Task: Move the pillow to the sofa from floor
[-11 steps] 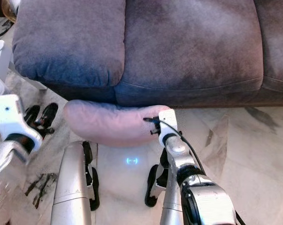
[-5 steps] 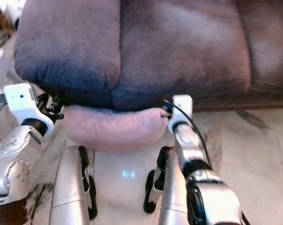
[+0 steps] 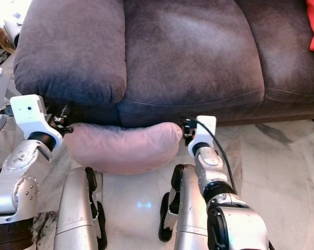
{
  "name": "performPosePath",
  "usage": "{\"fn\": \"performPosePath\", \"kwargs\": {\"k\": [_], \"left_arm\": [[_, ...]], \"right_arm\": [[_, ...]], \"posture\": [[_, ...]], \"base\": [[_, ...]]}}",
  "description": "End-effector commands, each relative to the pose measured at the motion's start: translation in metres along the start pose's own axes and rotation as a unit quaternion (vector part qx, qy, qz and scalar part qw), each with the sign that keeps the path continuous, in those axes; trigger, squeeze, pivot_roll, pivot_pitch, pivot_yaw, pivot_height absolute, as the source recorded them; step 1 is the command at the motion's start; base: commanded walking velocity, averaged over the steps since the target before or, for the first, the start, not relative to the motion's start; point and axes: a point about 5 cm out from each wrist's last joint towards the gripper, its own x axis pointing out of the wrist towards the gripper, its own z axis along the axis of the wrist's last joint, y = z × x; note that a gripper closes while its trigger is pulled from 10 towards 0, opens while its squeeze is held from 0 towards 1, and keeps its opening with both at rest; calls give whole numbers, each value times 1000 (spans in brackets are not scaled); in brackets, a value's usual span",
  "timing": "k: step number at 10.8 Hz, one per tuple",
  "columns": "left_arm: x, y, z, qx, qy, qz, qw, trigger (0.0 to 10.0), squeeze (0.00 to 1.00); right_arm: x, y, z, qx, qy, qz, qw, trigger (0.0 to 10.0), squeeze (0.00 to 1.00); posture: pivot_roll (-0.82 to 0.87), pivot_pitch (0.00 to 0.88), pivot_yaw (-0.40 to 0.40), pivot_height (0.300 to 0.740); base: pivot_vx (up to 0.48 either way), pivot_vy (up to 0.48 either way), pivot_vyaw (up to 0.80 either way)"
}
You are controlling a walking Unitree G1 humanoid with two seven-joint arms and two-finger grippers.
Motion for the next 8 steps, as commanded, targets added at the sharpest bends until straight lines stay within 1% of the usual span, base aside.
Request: {"fn": "performPosePath", "kwargs": {"k": [1,2,3,4,5,6,7,8], "left_arm": [[-2,3,-5,7,7,5,1000,10000,0],[-3,4,-6,7,7,5,1000,10000,0],[-3,4,-7,13,5,6,1000,10000,0],[-1,5,-9,25,8,8,1000,10000,0],[-1,4,-9,28,8,7,1000,10000,0],[0,4,-9,32,6,9,999,10000,0],[1,6,-9,34,6,17,999,10000,0],[1,7,-9,34,5,17,999,10000,0]], "right_arm": [[-2,3,-11,-4,24,8,1000,10000,1000],[-2,7,-12,-16,24,22,999,10000,1000],[-3,9,-13,-25,24,28,999,10000,0],[-4,7,-17,-13,29,23,999,10000,0],[-5,6,-19,-9,33,21,999,10000,0],[-6,4,-21,-12,35,20,999,10000,0],[-6,3,-21,-25,35,25,999,10000,0],[-6,4,-21,-35,35,28,998,10000,0]], "posture": [[201,282,-36,526],[202,280,-37,526],[202,282,-37,526],[200,285,-37,526],[196,290,-37,526],[196,295,-38,526],[194,300,-40,526],[194,302,-40,526]], "base": [[0,0,0],[0,0,800],[0,0,800],[0,0,0],[0,0,0],[0,0,0],[0,0,0],[0,0,519]]}}
